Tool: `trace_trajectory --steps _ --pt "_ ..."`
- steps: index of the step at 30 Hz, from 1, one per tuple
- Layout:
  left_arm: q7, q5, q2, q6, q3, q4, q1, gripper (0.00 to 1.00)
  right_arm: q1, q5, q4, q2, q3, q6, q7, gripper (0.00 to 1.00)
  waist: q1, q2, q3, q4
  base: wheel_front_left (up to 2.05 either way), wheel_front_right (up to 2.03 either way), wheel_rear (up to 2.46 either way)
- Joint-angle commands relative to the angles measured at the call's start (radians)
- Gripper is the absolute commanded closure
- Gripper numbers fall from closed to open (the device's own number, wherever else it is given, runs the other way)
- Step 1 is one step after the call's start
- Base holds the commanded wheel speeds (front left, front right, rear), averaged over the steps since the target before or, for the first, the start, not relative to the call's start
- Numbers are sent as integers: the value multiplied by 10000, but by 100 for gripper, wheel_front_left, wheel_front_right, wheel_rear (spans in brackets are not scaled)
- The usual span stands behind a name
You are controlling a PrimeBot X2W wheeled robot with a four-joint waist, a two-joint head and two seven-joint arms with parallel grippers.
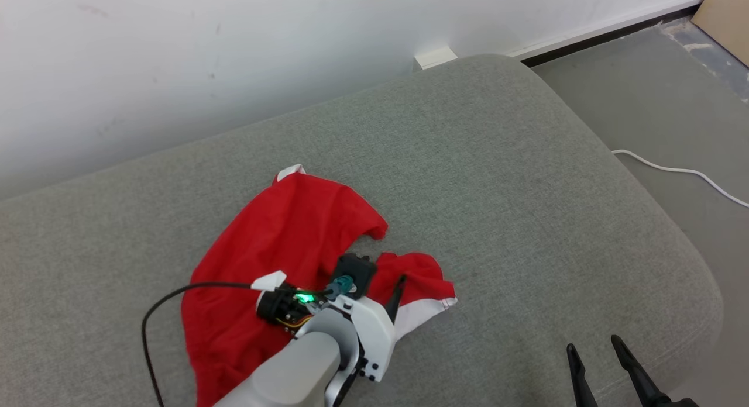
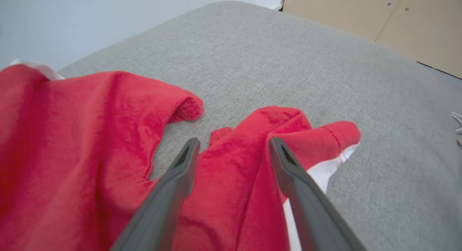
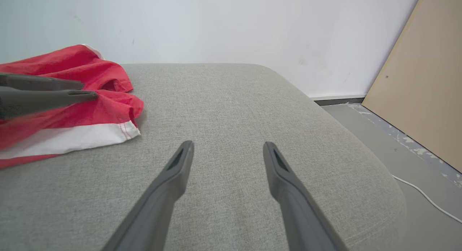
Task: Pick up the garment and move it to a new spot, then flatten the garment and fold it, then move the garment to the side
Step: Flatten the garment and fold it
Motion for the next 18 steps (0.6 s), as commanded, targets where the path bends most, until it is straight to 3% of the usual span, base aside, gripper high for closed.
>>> trace_trajectory --steps 1,12,18 --pt "-123 60 48 82 0 79 -69 0 -75 54 23 -21 -36 -27 9 0 0 0 0 23 0 0 0" --pt "-336 -126 46 127 -557 889 249 0 -42 -20 63 -21 -46 -27 9 0 0 0 -79 295 0 0 0" --pt "-461 -427 41 251 -397 131 44 0 12 -119 0 -24 -186 -27 9 0 0 0 -141 673 0 0 0"
